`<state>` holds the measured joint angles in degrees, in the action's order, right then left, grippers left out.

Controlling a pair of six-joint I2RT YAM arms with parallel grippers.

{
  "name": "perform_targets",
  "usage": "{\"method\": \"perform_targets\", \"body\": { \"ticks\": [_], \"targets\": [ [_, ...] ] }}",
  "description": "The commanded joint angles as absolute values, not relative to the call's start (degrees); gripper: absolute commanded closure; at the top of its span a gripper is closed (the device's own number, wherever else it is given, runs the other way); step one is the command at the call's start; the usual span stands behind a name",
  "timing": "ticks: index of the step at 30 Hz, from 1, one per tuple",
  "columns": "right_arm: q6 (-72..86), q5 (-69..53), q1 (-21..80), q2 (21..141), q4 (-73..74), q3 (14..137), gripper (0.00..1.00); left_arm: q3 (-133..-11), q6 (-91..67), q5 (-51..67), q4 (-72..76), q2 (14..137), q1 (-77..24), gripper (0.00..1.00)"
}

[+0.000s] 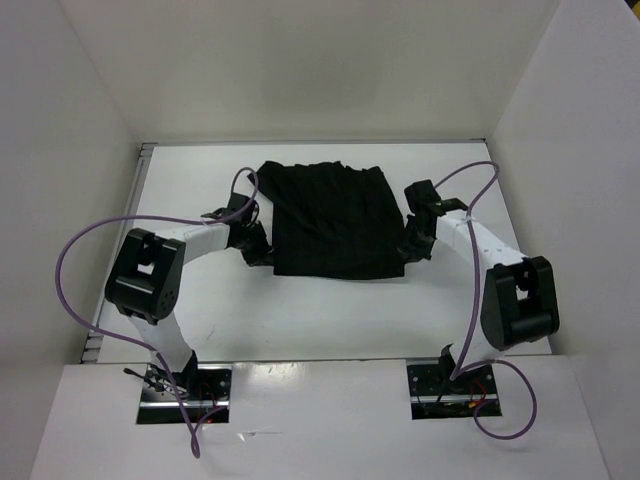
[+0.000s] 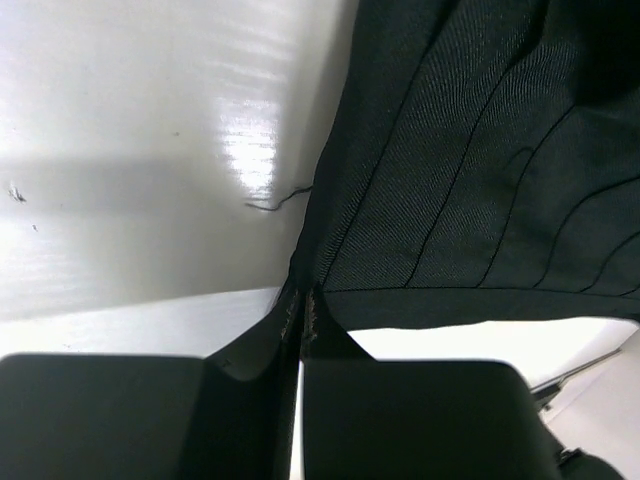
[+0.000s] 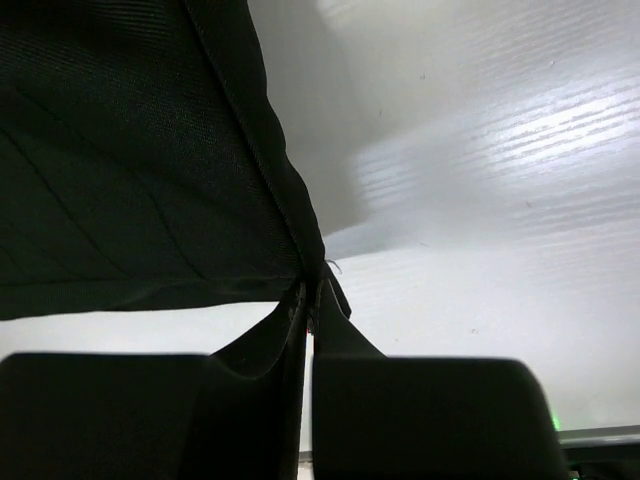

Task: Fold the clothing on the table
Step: Flatten the skirt out

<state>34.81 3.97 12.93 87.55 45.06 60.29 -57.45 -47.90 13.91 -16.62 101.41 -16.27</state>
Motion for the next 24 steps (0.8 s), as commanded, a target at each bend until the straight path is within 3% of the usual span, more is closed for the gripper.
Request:
{"method": "perform_targets", "body": {
  "ticks": [1,2,4,6,8,10,13,18,24],
  "targets": [
    [35.7,11.2,12.9,89.5,48.1,61.4,1.0,-56.3,-43.2,10.5,-21.3,99.9,-15.7,0.98],
    [35.7,11.2,12.9,89.6,48.1,61.4,1.0,-56.3,-43.2,10.5,-21.9,99.2,-15.7,0.76],
    [36.2,12.6,12.9,90.8,47.5,61.4,1.0,-56.3,-41.9,11.4,-21.9,98.1,-15.7,0.45],
    [36.7,14.3,12.9,91.3,47.5,61.4,1.0,-55.7,-41.9,12.0,-22.4,95.2,-15.7,0.25],
    [36.7,14.9,12.4,91.3,47.5,61.4,0.95,-55.1,-41.9,11.3,-22.9,93.2,-15.7,0.2],
    [35.9,12.7,12.4,92.0,47.5,61.4,0.63,-55.1,-42.4,10.8,-23.5,91.8,-15.7,0.19],
    [35.2,12.0,13.6,90.1,49.1,64.2,0.54,-55.6,-42.5,11.3,-23.5,91.3,-15.7,0.18],
    [36.7,12.8,22.3,87.2,52.7,69.5,0.51,-55.0,-43.8,12.7,-22.1,91.3,-16.3,0.18],
    [35.2,10.6,26.5,96.3,47.6,70.2,0.54,-54.4,-44.4,13.7,-20.7,93.2,-17.3,0.18]
  ]
}}
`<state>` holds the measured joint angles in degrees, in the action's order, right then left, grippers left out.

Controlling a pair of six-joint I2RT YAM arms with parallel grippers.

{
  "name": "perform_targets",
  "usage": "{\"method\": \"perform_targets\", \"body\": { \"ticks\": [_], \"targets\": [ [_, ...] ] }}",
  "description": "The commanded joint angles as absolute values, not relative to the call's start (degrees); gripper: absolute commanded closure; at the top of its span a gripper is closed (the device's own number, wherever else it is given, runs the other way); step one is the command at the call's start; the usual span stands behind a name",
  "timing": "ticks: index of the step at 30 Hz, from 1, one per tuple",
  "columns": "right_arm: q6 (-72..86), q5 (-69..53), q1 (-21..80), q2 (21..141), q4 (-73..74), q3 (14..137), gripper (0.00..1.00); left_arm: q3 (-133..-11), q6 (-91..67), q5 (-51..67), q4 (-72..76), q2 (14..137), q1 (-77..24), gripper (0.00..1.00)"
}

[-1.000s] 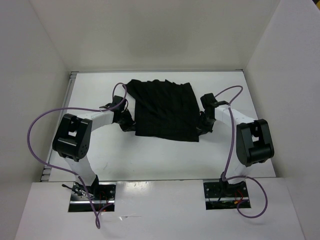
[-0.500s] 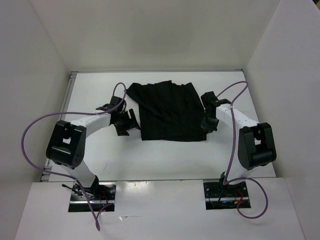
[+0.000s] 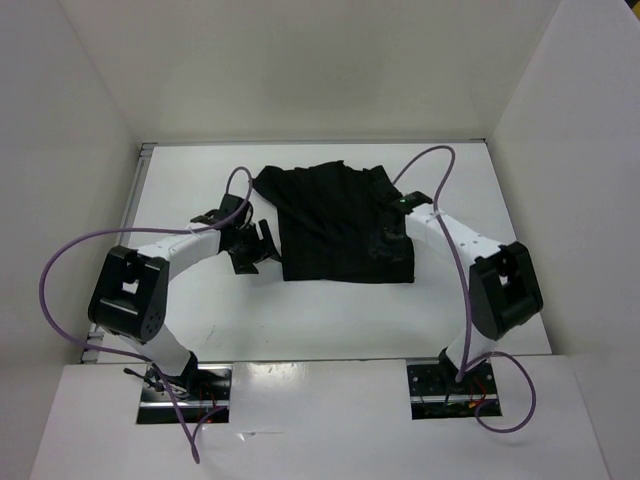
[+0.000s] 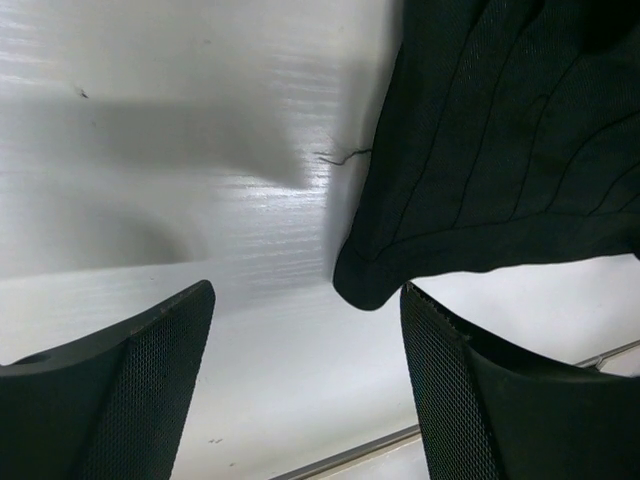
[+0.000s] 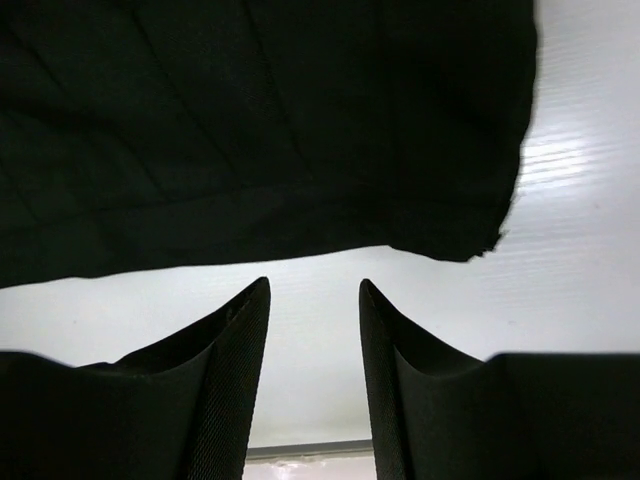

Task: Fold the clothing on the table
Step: Flatten the skirt out

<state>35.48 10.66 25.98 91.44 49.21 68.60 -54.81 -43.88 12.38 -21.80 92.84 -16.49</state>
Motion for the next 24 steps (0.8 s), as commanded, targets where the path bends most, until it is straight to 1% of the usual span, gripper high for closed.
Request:
{"method": "perform_targets", "body": {
  "ticks": [1,3,7,12,18,20,22,24],
  "targets": [
    [34.7,10.6,26.5,97.5,47.6,70.2,0.54,-54.4,-44.4,13.7,-20.7,93.2,-17.3,0.18],
    [34.7,12.5,26.5,100.4,46.9,70.8,0.54,-54.4,-44.9,13.7,-20.7,93.2,-17.3,0.18],
    [34.1,15.5,26.5,102.0,45.0,72.9,0.54,-54.4,-44.9,13.7,-20.7,92.6,-17.3,0.18],
    [33.1,16.8,26.5,102.7,43.9,75.1,0.55,-54.4,-44.9,13.7,-20.7,92.1,-17.3,0.18],
    [32.5,18.3,26.5,106.8,42.3,76.8,0.57,-53.9,-44.9,13.7,-20.7,92.1,-17.3,0.18],
    [32.5,18.8,26.5,107.8,42.3,76.8,0.6,-53.9,-44.9,13.7,-20.7,92.1,-17.3,0.18],
    [32.5,20.5,27.1,109.2,42.3,76.8,0.6,-53.3,-45.4,13.7,-20.7,92.1,-17.3,0.18],
    [33.0,21.0,27.6,109.2,42.3,76.3,0.65,-53.3,-45.4,13.7,-20.7,92.1,-17.3,0.18]
  ]
}}
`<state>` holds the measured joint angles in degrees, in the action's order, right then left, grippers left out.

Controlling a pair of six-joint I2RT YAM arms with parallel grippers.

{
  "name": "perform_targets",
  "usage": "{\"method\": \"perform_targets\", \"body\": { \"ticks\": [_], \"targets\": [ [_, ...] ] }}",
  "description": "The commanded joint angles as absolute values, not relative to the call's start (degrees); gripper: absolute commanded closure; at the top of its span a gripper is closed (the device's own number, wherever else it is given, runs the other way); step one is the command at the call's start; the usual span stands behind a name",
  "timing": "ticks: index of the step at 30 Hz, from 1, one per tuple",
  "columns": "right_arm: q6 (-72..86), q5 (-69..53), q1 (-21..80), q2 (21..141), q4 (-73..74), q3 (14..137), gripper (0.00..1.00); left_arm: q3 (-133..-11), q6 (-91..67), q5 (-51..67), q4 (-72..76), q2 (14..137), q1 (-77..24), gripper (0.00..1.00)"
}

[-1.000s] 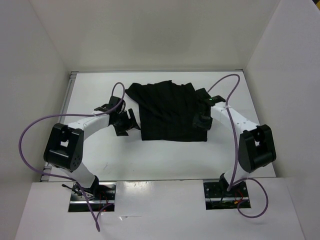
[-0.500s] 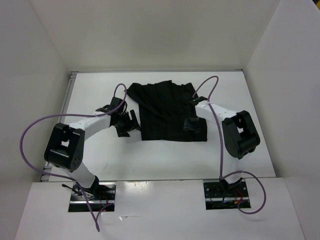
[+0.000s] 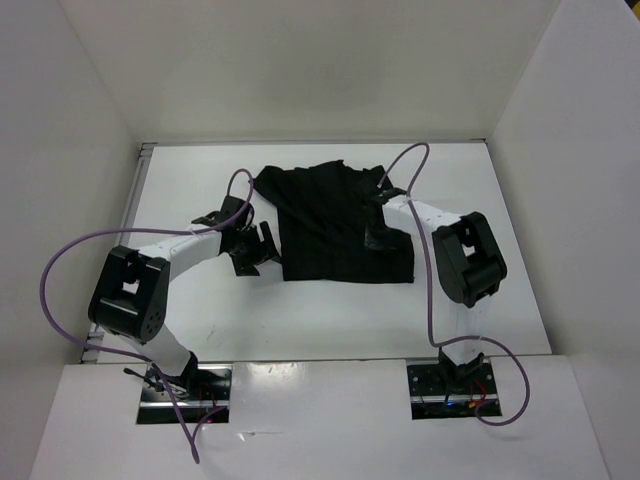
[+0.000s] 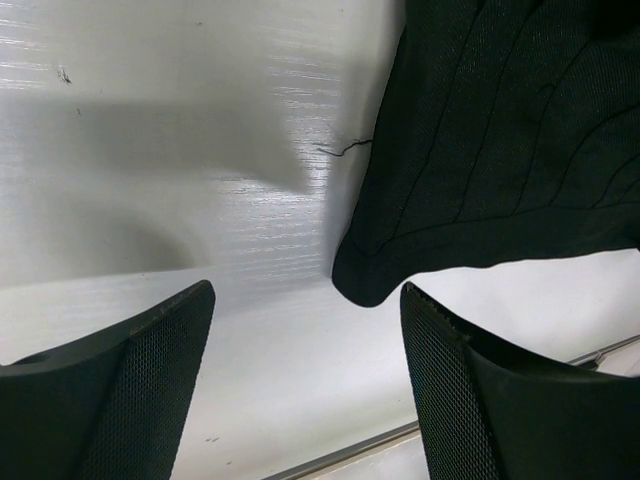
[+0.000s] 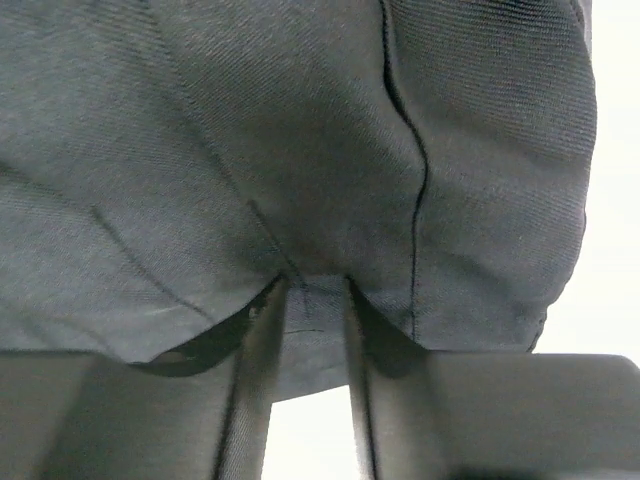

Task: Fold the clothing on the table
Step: Flatten the skirt out

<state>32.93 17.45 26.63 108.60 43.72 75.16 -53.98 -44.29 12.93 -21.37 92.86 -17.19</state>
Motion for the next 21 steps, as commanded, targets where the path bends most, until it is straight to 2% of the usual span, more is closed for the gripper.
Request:
{"method": "perform_targets", "body": {
  "ticks": [1,3,4,6,17,18,19,20,21],
  "targets": [
    [33.0,21.7,27.6,109.2,42.3,76.3,0.67,-53.3,-45.4,13.7,-20.7,92.1,-17.3,0.18],
    [33.0,23.5,28.4,109.7,43.0,76.3,0.78,-53.3,-45.4,13.7,-20.7,92.1,-17.3,0.18],
    [33.7,24.2,29.1,109.7,43.0,76.3,0.89,-53.3,-45.4,13.7,-20.7,92.1,-17.3,0.18],
    [33.7,25.6,29.8,109.7,43.5,76.3,1.0,-53.3,-45.4,13.7,-20.1,92.1,-17.3,0.18],
    [33.6,24.5,30.8,98.2,47.4,78.0,1.0,-53.9,-45.4,13.7,-20.1,93.2,-17.3,0.18],
    [33.6,23.7,30.8,98.2,47.4,78.0,0.86,-53.9,-45.4,13.7,-20.1,93.2,-17.3,0.18],
    [33.0,22.3,30.8,98.2,48.1,78.0,0.56,-53.9,-45.4,13.7,-20.1,93.2,-17.3,0.18],
    [33.0,22.2,30.8,99.1,48.1,77.4,0.37,-53.9,-45.4,13.7,-20.1,93.2,-17.3,0.18],
    [33.0,21.6,30.8,99.8,48.1,76.7,0.37,-53.9,-45.4,13.7,-19.6,93.2,-17.3,0.18]
  ]
}}
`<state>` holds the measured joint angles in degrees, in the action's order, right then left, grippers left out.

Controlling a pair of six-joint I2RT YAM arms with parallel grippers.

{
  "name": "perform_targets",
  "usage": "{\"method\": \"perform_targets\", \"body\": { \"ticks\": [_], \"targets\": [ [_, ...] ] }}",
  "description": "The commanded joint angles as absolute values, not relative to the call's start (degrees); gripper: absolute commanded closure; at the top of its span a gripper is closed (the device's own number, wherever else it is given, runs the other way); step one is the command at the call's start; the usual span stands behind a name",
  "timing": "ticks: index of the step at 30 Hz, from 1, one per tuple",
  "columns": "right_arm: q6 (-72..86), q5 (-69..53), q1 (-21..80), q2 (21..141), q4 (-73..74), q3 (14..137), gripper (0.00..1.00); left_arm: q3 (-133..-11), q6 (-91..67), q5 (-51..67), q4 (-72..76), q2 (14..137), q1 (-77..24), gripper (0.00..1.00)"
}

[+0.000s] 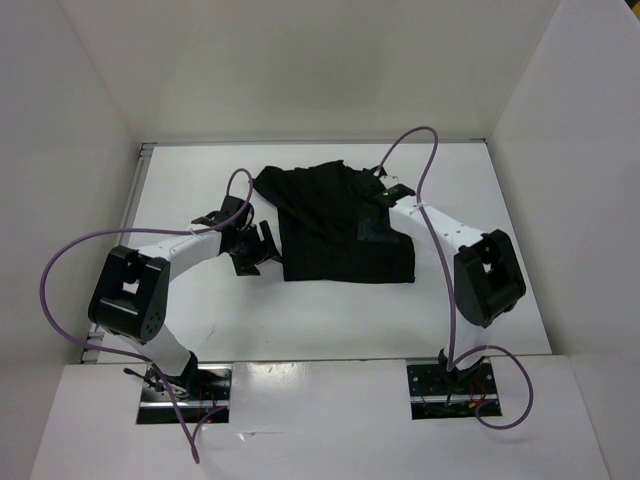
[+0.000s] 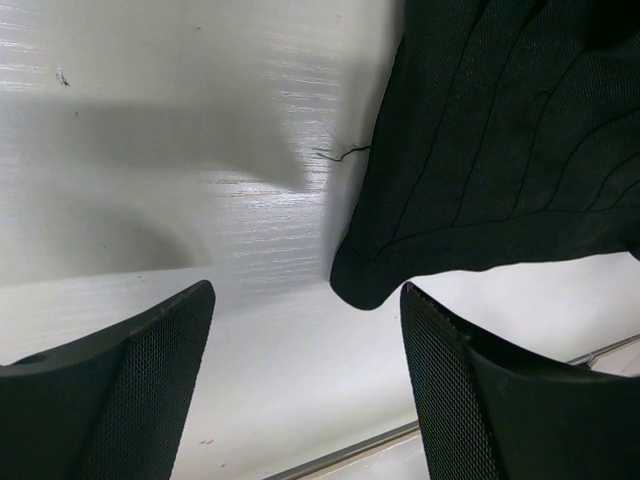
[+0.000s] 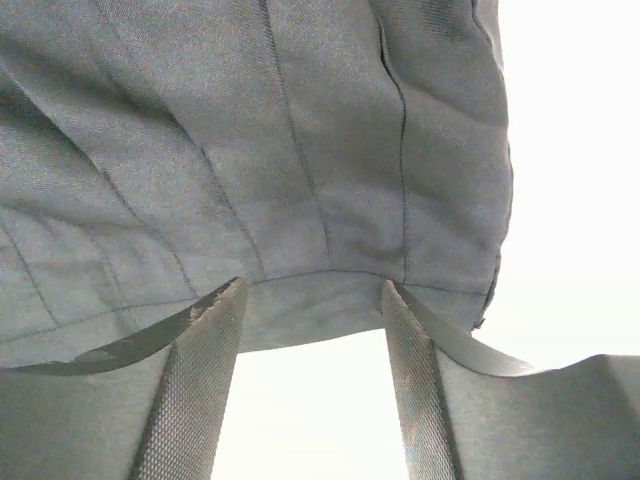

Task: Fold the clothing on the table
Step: Flatten the skirt out

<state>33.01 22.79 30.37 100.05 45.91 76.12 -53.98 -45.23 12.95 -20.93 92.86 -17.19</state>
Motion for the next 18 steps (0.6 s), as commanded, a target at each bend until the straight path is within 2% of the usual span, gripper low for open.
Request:
{"method": "perform_targets", "body": {
  "ticks": [1,10,15,18],
  "targets": [
    [33.0,21.6,30.8,100.6,48.1,76.7,0.37,-53.9,-45.4,13.7,-19.6,93.2,-17.3,0.18],
    [36.8,28.8,30.8,106.3,50.0,73.2,0.38,-53.3,-44.9,13.7,-19.6,92.6,-17.3,0.18],
    [37.4,30.1,30.8,107.4,50.0,71.5,0.52,-52.7,-44.9,13.7,-19.6,92.6,-17.3,0.18],
    [37.4,29.4,30.8,107.9,49.3,69.4,0.63,-52.7,-44.9,13.7,-19.6,92.1,-17.3,0.18]
  ]
}}
